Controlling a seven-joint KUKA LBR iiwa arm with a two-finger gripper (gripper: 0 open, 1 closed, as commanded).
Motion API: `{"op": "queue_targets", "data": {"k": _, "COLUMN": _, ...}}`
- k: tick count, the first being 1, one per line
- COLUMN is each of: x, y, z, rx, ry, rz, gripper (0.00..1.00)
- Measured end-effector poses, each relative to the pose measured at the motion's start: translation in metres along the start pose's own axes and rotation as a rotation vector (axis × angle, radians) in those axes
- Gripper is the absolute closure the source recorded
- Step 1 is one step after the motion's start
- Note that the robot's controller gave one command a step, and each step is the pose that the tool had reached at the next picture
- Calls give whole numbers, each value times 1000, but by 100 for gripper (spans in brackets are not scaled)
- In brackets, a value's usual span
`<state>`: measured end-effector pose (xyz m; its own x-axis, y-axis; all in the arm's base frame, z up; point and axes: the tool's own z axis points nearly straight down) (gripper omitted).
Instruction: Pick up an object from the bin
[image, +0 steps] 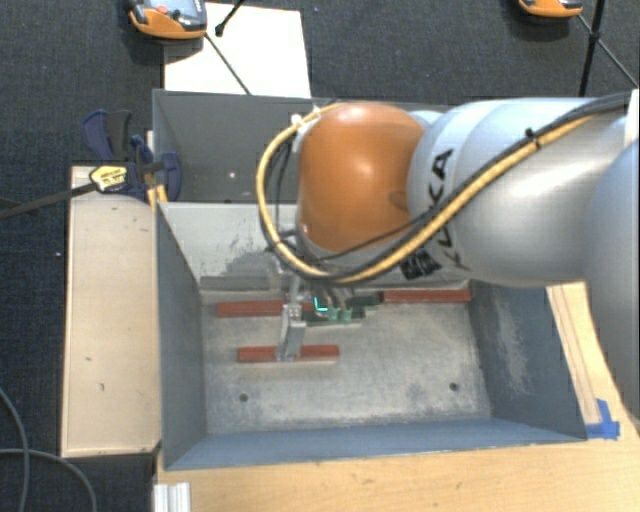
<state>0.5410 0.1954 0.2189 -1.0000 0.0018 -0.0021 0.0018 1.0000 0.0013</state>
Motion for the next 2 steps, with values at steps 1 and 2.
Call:
{"op": "queue_targets", "data": {"k": 1, "x": -15, "y": -4, "z": 47, "rx": -3, "ry": -8, "rz": 3, "gripper": 0}}
{"op": "queue_targets", "data": {"k": 2, "x": -6, "y": -19, "z": 117, "rx": -1, "ry": -2, "rz": 103, "gripper": 0}}
